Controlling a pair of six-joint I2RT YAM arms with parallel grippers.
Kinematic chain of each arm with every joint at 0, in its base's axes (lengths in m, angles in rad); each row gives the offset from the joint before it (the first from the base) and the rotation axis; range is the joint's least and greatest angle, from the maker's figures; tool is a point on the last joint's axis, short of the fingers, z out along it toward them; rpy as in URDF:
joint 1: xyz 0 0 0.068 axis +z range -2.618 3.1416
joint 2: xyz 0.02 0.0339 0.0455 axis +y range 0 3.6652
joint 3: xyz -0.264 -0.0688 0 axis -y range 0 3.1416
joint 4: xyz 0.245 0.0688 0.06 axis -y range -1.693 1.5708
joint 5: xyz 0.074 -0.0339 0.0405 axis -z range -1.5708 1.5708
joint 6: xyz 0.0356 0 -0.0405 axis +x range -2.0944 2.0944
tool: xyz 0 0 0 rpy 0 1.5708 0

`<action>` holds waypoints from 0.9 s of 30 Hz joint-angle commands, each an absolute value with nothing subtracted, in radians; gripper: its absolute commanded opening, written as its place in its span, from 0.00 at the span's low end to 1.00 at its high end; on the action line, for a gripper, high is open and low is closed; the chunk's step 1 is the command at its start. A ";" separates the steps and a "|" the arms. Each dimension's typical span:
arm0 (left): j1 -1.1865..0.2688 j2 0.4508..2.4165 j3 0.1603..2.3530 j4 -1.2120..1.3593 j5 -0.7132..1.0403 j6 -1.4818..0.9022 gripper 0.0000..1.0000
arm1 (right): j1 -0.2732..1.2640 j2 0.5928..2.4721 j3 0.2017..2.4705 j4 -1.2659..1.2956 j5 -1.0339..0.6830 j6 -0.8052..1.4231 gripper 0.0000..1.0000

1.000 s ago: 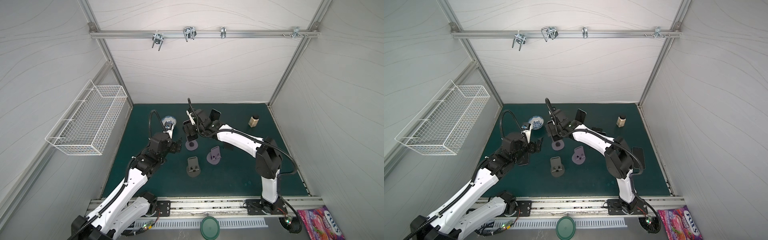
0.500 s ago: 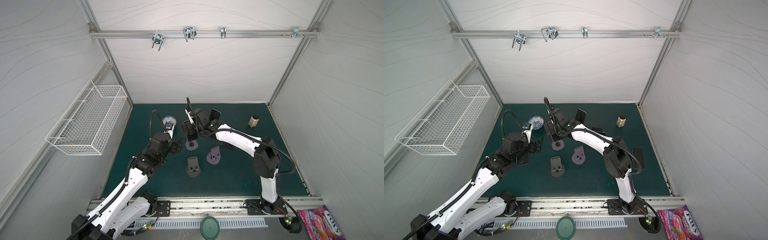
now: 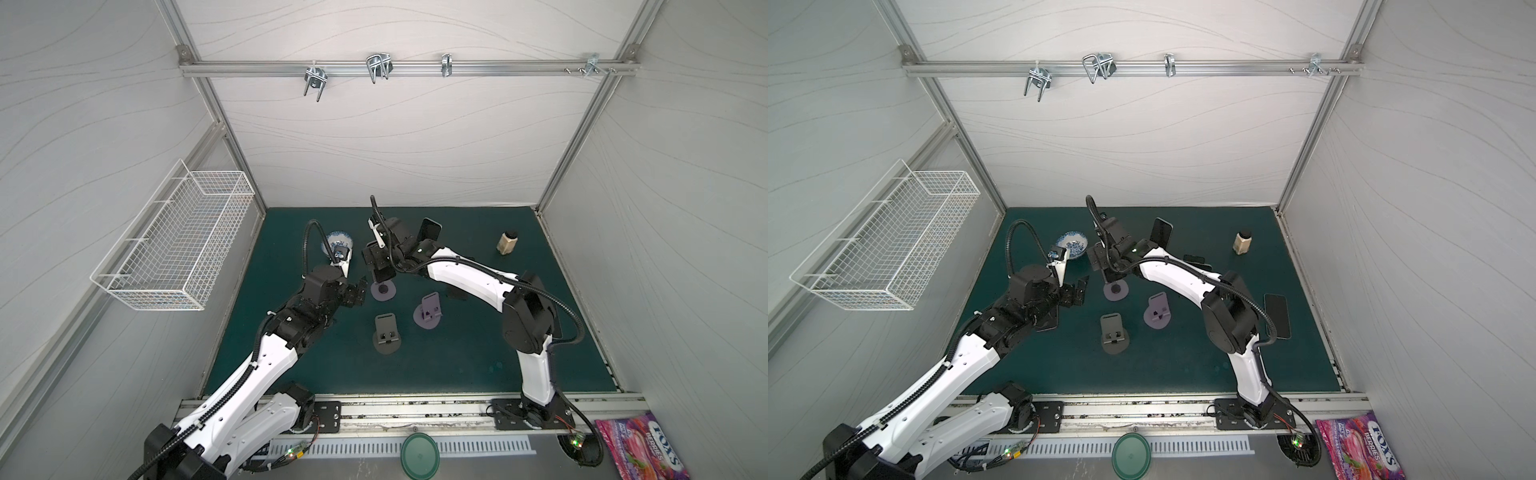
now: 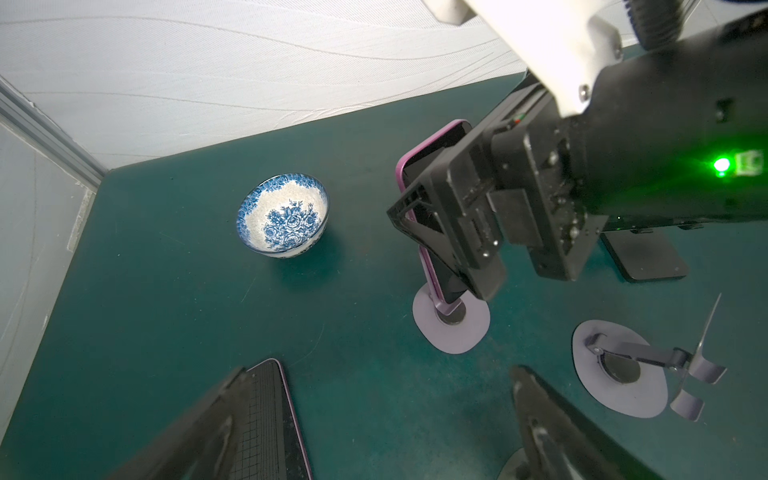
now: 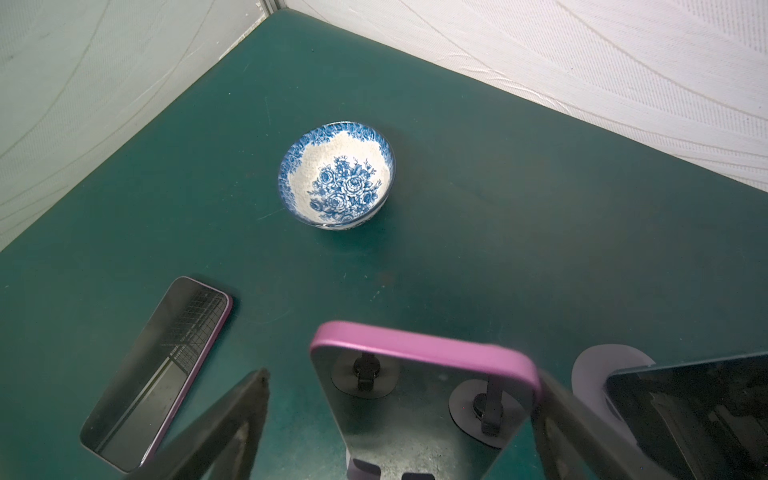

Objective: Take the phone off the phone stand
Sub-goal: 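Lower the open right gripper toward the upright pink phone's top edge, then lower the right gripper fingers down around the pink phone's top edge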

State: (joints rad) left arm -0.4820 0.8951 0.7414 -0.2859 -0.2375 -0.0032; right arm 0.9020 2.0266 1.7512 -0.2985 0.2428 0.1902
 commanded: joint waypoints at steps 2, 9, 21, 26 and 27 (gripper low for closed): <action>-0.488 0.899 0.740 -0.246 -0.258 0.011 0.98 | 0.908 2.054 1.783 -0.304 0.242 0.175 0.98; -0.490 0.896 0.739 -0.247 -0.262 0.014 0.98 | 0.907 2.065 1.787 -0.305 0.239 0.177 0.98; -0.495 0.884 0.736 -0.246 -0.271 0.018 0.98 | 0.905 2.076 1.789 -0.304 0.237 0.181 0.96; -0.499 0.881 0.736 -0.246 -0.275 0.020 0.99 | 0.904 2.081 1.790 -0.304 0.235 0.180 0.95; -0.498 0.881 0.736 -0.245 -0.275 0.021 0.98 | 0.903 2.081 1.790 -0.304 0.235 0.180 0.94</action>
State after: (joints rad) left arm -0.4915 0.8936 0.7341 -0.2859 -0.2577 0.0055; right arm 0.9020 2.0621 1.7645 -0.2996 0.2417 0.1905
